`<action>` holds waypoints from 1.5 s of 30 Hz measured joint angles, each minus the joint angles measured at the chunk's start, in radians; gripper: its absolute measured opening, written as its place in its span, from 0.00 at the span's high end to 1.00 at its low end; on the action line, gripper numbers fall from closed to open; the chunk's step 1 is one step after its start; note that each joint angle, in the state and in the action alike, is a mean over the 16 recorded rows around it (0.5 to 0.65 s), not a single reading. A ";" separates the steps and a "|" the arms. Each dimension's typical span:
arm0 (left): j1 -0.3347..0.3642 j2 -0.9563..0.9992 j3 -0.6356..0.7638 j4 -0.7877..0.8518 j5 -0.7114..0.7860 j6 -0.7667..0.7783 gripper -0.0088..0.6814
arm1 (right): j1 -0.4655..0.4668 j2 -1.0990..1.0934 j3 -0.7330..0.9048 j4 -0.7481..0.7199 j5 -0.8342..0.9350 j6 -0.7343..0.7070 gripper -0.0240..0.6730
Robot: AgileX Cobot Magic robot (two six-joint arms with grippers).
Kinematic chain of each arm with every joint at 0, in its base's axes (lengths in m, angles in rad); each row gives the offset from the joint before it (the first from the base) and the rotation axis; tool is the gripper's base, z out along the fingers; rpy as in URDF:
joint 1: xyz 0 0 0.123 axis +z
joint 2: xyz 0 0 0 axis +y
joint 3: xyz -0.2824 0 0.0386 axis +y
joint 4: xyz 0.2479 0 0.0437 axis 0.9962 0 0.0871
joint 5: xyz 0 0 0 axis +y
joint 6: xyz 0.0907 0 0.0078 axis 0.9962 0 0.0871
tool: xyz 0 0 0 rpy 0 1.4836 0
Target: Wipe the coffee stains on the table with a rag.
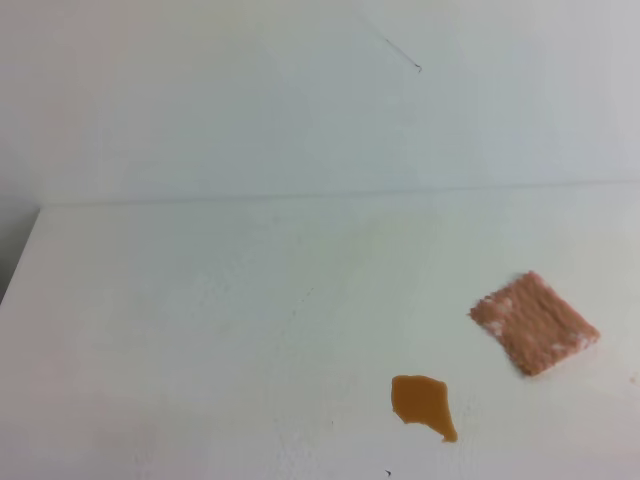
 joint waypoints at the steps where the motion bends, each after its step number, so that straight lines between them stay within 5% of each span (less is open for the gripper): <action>1: 0.000 0.000 0.000 0.000 0.000 0.000 0.99 | 0.000 0.000 0.000 0.000 0.000 0.000 0.97; 45: 0.000 0.000 0.000 0.000 0.000 0.001 0.99 | 0.040 0.000 0.000 -0.001 0.012 0.000 0.97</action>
